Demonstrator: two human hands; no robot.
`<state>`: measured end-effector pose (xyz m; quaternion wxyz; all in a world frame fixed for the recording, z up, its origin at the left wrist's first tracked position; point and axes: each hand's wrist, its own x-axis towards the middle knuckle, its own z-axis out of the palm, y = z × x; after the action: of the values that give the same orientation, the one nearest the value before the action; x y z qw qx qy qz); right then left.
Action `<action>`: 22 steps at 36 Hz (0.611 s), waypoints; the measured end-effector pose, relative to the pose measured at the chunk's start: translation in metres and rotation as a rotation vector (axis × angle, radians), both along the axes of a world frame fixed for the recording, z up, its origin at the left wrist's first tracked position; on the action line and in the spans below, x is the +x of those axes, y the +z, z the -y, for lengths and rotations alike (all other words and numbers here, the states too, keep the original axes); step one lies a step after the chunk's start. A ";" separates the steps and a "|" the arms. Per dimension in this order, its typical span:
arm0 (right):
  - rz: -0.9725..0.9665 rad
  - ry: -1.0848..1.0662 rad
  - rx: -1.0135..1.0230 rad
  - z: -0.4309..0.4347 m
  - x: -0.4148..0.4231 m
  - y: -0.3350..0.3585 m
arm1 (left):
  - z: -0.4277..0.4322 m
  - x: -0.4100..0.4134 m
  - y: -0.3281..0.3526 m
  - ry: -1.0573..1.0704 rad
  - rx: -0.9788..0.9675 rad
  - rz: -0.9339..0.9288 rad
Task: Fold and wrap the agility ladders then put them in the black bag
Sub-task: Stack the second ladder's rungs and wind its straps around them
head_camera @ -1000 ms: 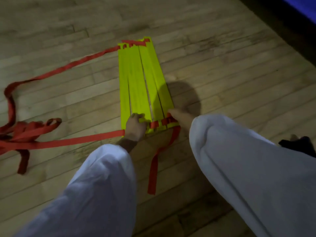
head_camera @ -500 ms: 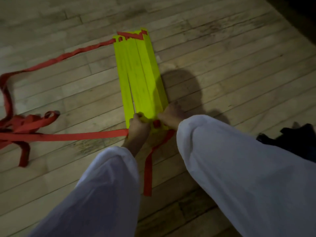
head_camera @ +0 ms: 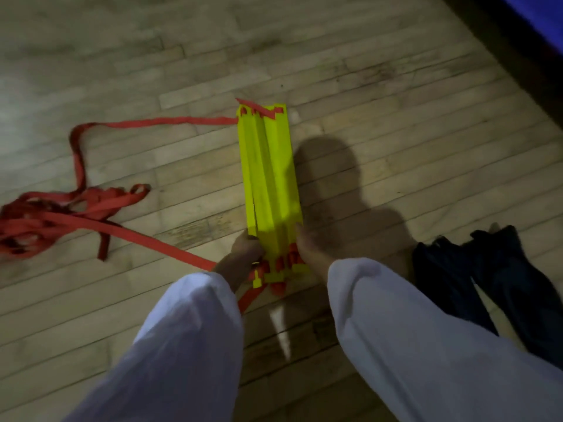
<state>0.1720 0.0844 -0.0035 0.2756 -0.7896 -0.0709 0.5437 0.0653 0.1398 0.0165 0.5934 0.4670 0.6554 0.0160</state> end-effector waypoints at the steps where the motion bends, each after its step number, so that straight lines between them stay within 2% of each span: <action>1: -0.014 -0.019 0.009 0.005 -0.006 0.004 | 0.003 -0.004 0.010 -0.018 -0.027 -0.006; 5: 0.012 -0.059 0.040 0.030 -0.023 0.066 | 0.017 -0.027 0.066 -0.151 -0.094 0.015; 10: -0.103 -0.119 0.096 0.047 -0.036 0.136 | 0.027 -0.051 0.140 -0.171 -0.208 0.090; 12: -0.123 -0.090 0.106 0.053 -0.037 0.149 | 0.034 -0.056 0.165 -0.153 -0.199 0.132; 19: 0.012 -0.095 0.181 0.116 -0.055 0.278 | 0.091 -0.080 0.265 -0.051 -0.238 0.317; 22: 0.046 -0.107 0.215 0.149 -0.064 0.324 | 0.116 -0.086 0.301 0.017 -0.194 0.428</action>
<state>0.1082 -0.0649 0.3209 0.3857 -0.7704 -0.0931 0.4991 -0.0211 0.0239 0.3175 0.7606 0.3884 0.5171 0.0565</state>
